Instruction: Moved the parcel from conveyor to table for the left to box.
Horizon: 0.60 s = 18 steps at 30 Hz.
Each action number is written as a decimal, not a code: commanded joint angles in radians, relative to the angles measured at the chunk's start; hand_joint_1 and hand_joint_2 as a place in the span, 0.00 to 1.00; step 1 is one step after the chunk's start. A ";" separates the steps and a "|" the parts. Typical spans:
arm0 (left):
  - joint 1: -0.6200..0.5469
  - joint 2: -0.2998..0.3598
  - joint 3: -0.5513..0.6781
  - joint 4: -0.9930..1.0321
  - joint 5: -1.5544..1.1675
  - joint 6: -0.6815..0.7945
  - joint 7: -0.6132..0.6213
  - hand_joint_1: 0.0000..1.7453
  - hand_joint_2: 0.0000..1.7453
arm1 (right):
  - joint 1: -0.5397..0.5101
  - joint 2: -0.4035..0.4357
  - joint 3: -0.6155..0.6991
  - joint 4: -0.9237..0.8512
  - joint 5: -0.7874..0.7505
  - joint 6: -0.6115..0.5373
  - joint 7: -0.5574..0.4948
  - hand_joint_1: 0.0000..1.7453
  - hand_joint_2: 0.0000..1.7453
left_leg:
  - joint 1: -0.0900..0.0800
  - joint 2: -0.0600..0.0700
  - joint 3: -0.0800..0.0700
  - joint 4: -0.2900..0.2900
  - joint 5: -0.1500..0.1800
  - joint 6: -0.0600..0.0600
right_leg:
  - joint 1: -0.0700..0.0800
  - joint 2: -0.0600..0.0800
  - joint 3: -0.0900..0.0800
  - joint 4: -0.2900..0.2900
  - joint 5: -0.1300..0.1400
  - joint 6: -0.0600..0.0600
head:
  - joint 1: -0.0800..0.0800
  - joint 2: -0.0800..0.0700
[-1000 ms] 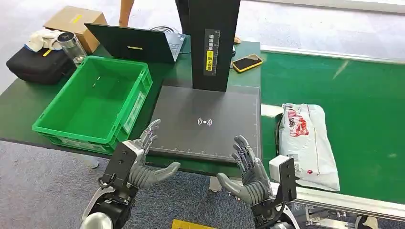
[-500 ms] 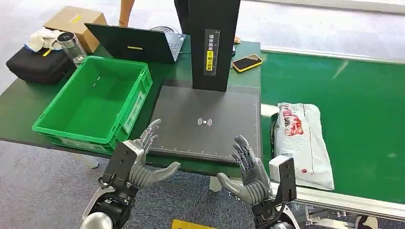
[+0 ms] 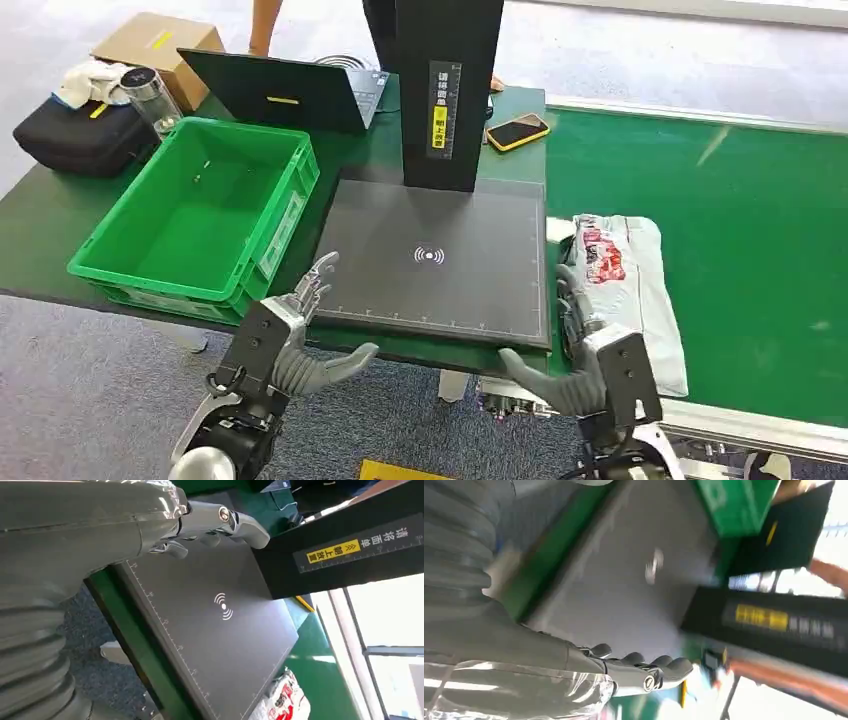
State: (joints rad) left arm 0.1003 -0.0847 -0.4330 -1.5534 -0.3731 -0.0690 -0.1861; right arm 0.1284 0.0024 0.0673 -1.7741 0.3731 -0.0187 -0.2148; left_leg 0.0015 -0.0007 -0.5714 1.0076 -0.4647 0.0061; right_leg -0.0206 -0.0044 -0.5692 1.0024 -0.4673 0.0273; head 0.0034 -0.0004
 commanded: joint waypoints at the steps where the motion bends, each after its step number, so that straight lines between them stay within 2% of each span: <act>1: -0.036 0.004 0.007 0.037 -0.013 -0.028 -0.007 0.00 1.00 | -0.048 -0.190 -0.250 -0.047 0.001 0.058 -0.012 0.00 1.00 | 0.000 -0.001 0.000 0.000 0.000 0.000 | 0.000 -0.001 0.001 -0.001 0.000 -0.001 | 0.000 0.000; 5: -0.050 0.001 0.012 0.053 -0.015 -0.037 -0.018 0.00 1.00 | -0.078 -0.262 -0.316 -0.016 -0.021 0.105 -0.018 0.00 1.00 | -0.001 -0.002 0.001 0.000 0.001 0.000 | 0.000 -0.002 0.001 0.000 0.000 -0.001 | 0.000 0.000; 9: -0.060 0.003 0.019 0.066 -0.018 -0.045 -0.027 0.00 1.00 | -0.120 -0.359 -0.378 0.037 -0.029 0.253 -0.005 0.00 1.00 | -0.001 -0.002 0.002 -0.001 0.001 0.000 | -0.001 -0.002 0.002 -0.001 0.001 -0.001 | 0.000 0.000; 17: -0.058 0.003 0.020 0.065 -0.018 -0.046 -0.027 0.00 1.00 | -0.123 -0.352 -0.379 0.035 -0.029 0.263 -0.006 0.00 1.00 | 0.000 0.000 0.004 -0.002 0.001 -0.001 | 0.000 0.000 0.004 -0.003 0.001 -0.001 | 0.000 0.000; 18: -0.057 0.002 0.020 0.064 -0.018 -0.046 -0.028 0.00 1.00 | -0.116 -0.373 -0.368 0.033 -0.013 0.280 0.004 0.00 1.00 | 0.000 0.000 0.003 -0.002 0.000 -0.001 | 0.000 0.001 0.003 -0.003 0.001 -0.001 | 0.000 0.000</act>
State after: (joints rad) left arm 0.0764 -0.0862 -0.4253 -1.5511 -0.3876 -0.1080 -0.2152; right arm 0.0386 -0.3364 -0.2819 -1.8014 0.3460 0.2365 -0.2220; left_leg 0.0011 -0.0009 -0.5712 1.0079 -0.4646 0.0064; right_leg -0.0210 -0.0045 -0.5692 1.0023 -0.4668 0.0280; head 0.0030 -0.0008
